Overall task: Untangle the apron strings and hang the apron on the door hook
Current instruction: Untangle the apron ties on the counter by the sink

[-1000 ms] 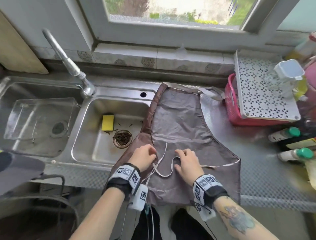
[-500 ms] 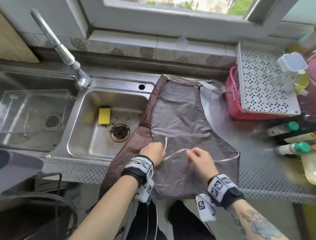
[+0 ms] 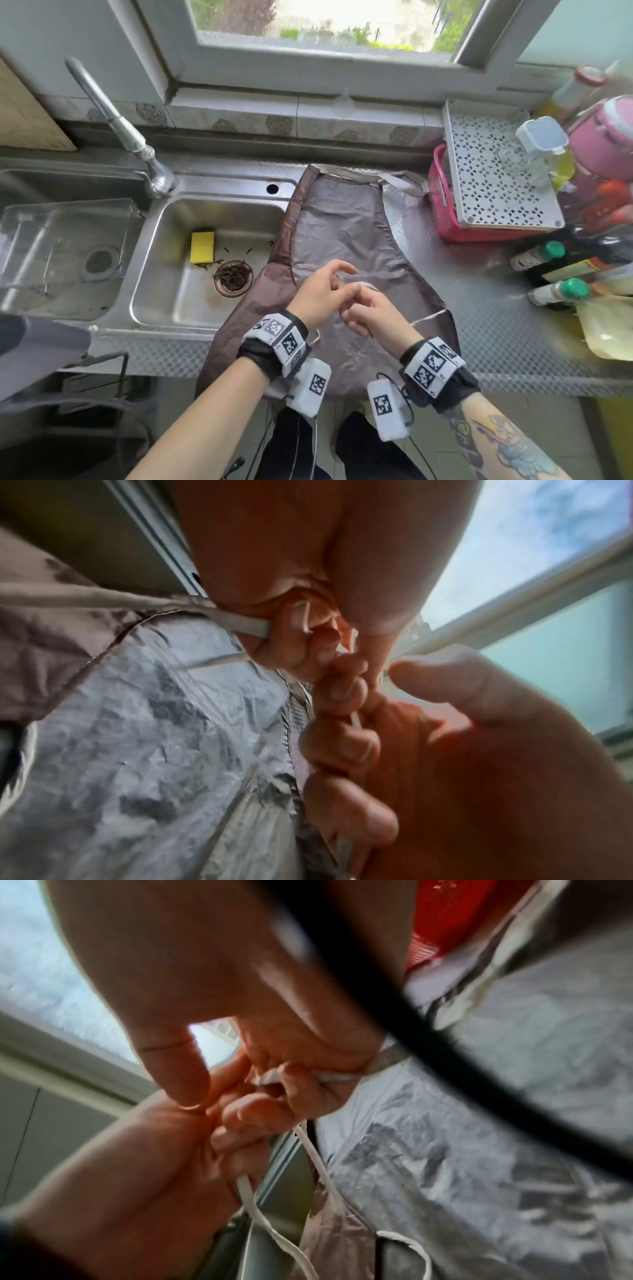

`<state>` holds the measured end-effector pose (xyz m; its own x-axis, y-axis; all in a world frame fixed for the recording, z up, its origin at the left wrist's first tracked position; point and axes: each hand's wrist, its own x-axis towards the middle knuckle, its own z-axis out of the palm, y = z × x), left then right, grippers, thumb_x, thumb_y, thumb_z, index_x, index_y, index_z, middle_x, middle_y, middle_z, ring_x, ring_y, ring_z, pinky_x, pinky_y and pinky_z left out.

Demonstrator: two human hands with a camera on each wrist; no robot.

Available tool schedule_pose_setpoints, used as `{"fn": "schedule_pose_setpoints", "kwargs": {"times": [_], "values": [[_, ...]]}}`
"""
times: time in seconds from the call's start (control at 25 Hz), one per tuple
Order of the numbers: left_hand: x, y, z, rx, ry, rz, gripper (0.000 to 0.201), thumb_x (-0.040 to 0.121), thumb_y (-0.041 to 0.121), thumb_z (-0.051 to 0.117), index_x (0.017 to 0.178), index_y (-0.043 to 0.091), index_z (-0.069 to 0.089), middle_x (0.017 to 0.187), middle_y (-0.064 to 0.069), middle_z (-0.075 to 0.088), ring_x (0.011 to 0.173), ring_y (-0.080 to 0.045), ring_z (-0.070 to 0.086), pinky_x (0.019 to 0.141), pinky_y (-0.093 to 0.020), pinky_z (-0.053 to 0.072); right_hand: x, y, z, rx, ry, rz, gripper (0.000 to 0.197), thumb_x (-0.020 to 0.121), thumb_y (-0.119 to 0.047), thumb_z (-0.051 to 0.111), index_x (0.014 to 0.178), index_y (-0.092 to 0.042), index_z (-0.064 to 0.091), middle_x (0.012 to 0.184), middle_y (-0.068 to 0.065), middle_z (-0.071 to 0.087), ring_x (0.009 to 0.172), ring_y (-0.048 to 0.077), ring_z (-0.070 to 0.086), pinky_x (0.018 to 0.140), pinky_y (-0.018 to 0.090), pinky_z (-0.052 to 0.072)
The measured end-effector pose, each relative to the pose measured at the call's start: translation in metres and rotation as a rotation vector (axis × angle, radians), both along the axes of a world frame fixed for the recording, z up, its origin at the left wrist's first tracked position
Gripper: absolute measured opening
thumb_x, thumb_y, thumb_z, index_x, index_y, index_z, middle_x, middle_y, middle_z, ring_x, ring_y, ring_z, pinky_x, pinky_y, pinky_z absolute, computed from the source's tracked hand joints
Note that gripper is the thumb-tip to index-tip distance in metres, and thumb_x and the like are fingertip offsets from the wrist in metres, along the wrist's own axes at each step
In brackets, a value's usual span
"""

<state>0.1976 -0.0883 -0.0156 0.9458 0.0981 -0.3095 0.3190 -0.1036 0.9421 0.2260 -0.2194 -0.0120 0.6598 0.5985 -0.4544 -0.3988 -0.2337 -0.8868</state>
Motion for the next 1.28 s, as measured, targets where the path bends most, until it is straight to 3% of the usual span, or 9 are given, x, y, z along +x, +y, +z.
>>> {"fn": "schedule_pose_setpoints", "kwargs": {"times": [0.12,0.32,0.44,0.68,0.76,0.92,1.04,1.12,1.28], "values": [[-0.004,0.004,0.006,-0.001,0.113,-0.084,0.032,0.090,0.014,0.057,0.122,0.019,0.053,0.038,0.006,0.052,0.034,-0.008,0.042,0.036,-0.018,0.034,-0.008,-0.011,0.012,-0.045,-0.075,0.042,0.033,0.095,-0.022,0.047,0.089,0.004,0.065,0.049,-0.007,0.057,0.042,0.003,0.044,0.041,0.013,0.032],[-0.007,0.001,0.033,0.140,0.084,-0.356,0.025,0.093,0.018,0.049,0.089,0.001,0.066,0.056,0.006,0.062,0.046,-0.011,0.056,0.035,-0.022,0.041,-0.010,-0.014,0.027,-0.077,-0.041,-0.126,0.041,0.094,-0.035,0.047,0.070,-0.010,0.069,0.054,0.005,0.063,0.044,0.012,0.046,0.038,0.020,0.027],[-0.008,-0.006,0.043,0.333,0.049,-0.381,0.022,0.086,0.020,0.049,0.068,0.022,0.061,0.061,0.005,0.067,0.050,-0.017,0.062,0.046,-0.032,0.052,-0.011,-0.010,0.034,-0.131,-0.048,-0.296,0.027,0.089,-0.017,0.055,0.068,-0.004,0.067,0.044,0.006,0.057,0.040,0.015,0.046,0.037,0.019,0.028],[-0.017,-0.006,0.055,0.041,0.209,-0.179,0.026,0.093,0.028,0.053,0.073,0.016,0.065,0.063,0.001,0.067,0.038,-0.006,0.050,0.035,-0.016,0.034,-0.013,-0.016,0.043,-0.104,-0.071,-0.455,0.019,0.087,-0.003,0.049,0.069,-0.005,0.054,0.052,0.014,0.051,0.030,0.009,0.046,0.030,0.016,0.033],[-0.022,-0.006,0.055,0.121,0.165,-0.158,0.027,0.092,0.028,0.056,0.071,0.014,0.064,0.060,-0.001,0.067,0.038,-0.005,0.048,0.038,-0.017,0.035,-0.010,-0.019,0.038,-0.136,-0.067,-0.472,0.020,0.088,-0.005,0.050,0.068,-0.007,0.052,0.055,0.014,0.051,0.031,0.008,0.049,0.030,0.017,0.035],[-0.028,-0.011,0.055,0.631,-0.093,-0.269,0.020,0.080,0.030,0.068,0.079,0.011,0.068,0.080,-0.008,0.074,0.071,-0.017,0.062,0.066,-0.028,0.046,-0.013,-0.025,0.034,-0.284,-0.153,-0.331,0.017,0.076,-0.007,0.063,0.062,-0.009,0.053,0.049,0.008,0.058,0.030,0.009,0.045,0.032,0.018,0.032],[-0.030,-0.010,0.049,0.510,-0.117,-0.200,0.018,0.076,0.030,0.071,0.075,0.012,0.068,0.076,-0.005,0.075,0.076,-0.019,0.067,0.074,-0.034,0.053,-0.018,-0.030,0.036,-0.162,-0.118,-0.221,0.008,0.074,0.000,0.062,0.071,-0.007,0.062,0.049,0.002,0.059,0.037,0.009,0.045,0.036,0.019,0.031],[-0.029,-0.007,0.043,0.410,-0.073,-0.114,0.020,0.073,0.031,0.071,0.071,0.012,0.069,0.067,-0.001,0.072,0.069,-0.018,0.069,0.073,-0.038,0.056,-0.021,-0.034,0.038,-0.130,-0.057,-0.099,0.018,0.075,0.000,0.053,0.068,-0.009,0.067,0.051,-0.001,0.058,0.042,0.008,0.042,0.040,0.019,0.024],[-0.027,-0.006,0.039,0.335,0.045,-0.083,0.021,0.079,0.027,0.067,0.068,0.009,0.069,0.059,-0.002,0.068,0.058,-0.016,0.061,0.064,-0.031,0.050,-0.020,-0.044,0.038,0.000,-0.049,0.027,0.016,0.060,-0.003,0.054,0.071,-0.006,0.065,0.060,-0.004,0.057,0.053,0.009,0.041,0.049,0.021,0.030]]}}
